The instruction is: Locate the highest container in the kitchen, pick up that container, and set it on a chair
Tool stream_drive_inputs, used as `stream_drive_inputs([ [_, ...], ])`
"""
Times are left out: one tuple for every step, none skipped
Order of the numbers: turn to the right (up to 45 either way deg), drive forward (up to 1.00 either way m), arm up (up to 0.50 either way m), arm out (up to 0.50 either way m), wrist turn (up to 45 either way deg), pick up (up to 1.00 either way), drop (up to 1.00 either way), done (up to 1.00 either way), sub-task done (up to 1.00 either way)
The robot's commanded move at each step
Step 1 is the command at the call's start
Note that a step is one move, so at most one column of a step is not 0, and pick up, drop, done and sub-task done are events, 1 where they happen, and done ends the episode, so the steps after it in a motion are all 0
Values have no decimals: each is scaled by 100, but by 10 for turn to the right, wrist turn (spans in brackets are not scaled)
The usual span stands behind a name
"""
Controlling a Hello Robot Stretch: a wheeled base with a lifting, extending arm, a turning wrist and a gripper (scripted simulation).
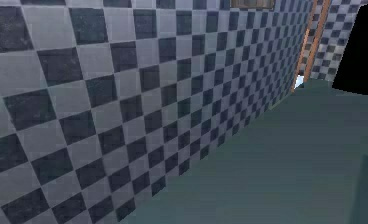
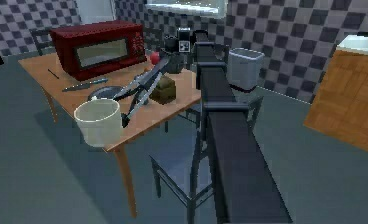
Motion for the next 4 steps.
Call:
stream_drive_inputs([
  [0,0,0,0,450,0,0,0,0],
  [0,0,0,0,450,0,0,0,0],
  [0,0,0,0,450,0,0,0,0],
  [0,0,0,0,120,0,0,0,0],
])
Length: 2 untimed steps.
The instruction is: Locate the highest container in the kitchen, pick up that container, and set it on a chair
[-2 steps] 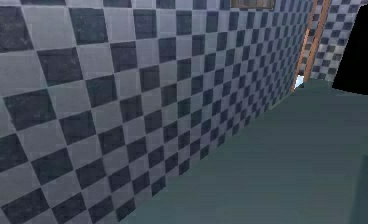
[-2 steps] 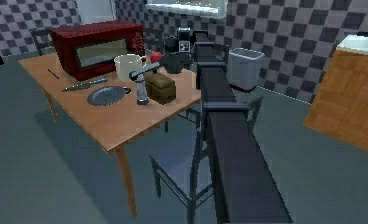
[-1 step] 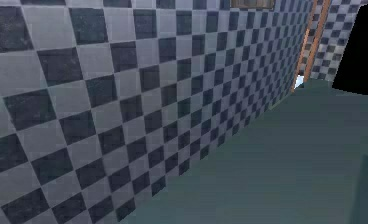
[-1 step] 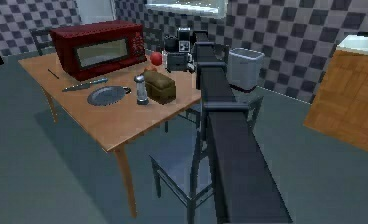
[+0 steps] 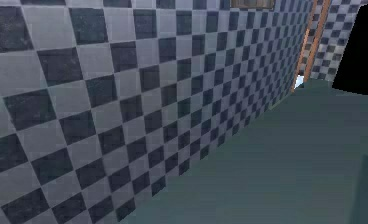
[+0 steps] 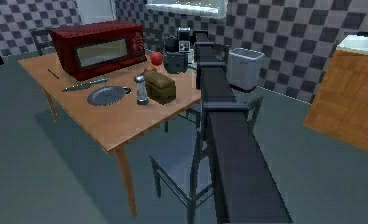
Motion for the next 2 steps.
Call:
stream_drive_inputs([
  [0,0,-30,0,0,0,0,0,0],
  [0,0,-32,0,0,0,0,0,0],
])
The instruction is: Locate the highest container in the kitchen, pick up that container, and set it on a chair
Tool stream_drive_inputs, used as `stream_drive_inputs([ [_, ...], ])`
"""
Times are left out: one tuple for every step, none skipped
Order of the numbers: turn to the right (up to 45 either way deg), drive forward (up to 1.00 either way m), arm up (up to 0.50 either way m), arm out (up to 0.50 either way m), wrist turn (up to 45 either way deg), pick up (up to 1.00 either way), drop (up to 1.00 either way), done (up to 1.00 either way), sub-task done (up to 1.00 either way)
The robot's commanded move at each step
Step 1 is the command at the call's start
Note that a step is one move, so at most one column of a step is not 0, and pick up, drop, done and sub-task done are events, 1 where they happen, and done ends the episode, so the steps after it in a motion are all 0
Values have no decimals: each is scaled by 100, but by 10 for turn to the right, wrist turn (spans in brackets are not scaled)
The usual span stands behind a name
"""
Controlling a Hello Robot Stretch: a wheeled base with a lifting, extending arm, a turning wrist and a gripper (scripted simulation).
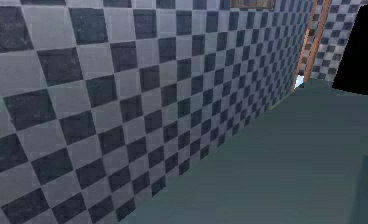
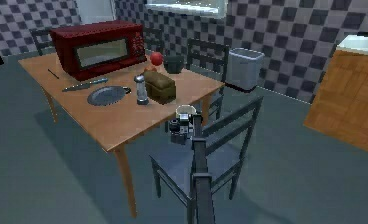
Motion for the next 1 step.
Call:
stream_drive_inputs([
  [0,0,0,0,0,0,100,0,0],
])
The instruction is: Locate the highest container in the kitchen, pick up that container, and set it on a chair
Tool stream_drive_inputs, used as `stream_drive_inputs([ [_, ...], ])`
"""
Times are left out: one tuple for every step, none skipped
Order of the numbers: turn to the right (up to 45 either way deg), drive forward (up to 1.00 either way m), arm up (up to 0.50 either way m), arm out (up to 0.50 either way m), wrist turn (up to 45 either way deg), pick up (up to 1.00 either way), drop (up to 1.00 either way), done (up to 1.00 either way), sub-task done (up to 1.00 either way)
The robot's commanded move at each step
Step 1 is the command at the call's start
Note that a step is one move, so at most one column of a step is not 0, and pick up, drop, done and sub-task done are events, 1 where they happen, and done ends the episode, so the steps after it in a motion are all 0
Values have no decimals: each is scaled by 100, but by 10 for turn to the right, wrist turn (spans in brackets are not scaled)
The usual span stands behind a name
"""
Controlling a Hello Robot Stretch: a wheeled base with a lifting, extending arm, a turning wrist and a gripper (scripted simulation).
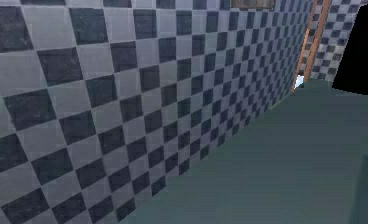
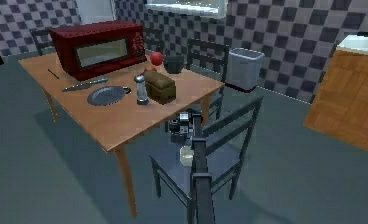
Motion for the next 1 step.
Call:
stream_drive_inputs([
  [0,0,10,0,0,0,0,0,0],
])
